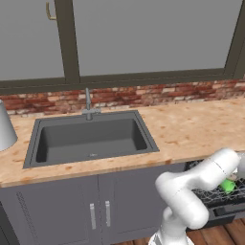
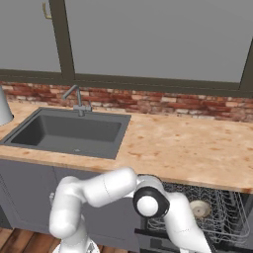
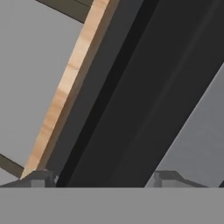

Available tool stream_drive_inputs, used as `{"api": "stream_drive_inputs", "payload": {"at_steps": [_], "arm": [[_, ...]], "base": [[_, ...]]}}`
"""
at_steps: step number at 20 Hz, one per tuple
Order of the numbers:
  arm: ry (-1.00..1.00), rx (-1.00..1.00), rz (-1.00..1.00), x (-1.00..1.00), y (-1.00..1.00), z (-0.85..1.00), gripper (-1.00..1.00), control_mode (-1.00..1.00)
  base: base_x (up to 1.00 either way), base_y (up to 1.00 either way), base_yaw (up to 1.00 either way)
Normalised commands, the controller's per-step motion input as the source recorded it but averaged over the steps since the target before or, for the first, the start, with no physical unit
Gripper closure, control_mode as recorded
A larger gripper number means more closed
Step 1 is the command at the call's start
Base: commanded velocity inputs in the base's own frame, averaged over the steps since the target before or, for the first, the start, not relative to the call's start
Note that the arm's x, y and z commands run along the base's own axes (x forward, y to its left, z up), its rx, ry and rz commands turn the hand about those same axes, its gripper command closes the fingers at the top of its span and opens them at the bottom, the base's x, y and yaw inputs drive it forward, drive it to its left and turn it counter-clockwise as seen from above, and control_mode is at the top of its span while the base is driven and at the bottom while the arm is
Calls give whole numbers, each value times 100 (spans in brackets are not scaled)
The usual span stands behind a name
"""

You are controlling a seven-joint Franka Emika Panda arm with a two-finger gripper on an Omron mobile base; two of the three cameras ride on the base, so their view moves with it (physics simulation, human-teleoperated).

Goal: Pick up the cup and bowl from the counter, place them in the dishwasher, and close the dishwasher door.

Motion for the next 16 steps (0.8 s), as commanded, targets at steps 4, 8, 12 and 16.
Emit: {"api": "stream_drive_inputs", "payload": {"at_steps": [4, 8, 12, 16], "arm": [[-4, -7, -4, 92, -19, -4, -100, -100], [-5, -9, -5, 96, -21, -4, -100, -100], [-6, -11, -5, 96, -18, -5, -100, -100], [-8, -13, -4, 90, -14, -5, -100, -100]], "base": [[0, 0, 0], [0, 0, 0], [0, 0, 0], [0, 0, 0]]}}
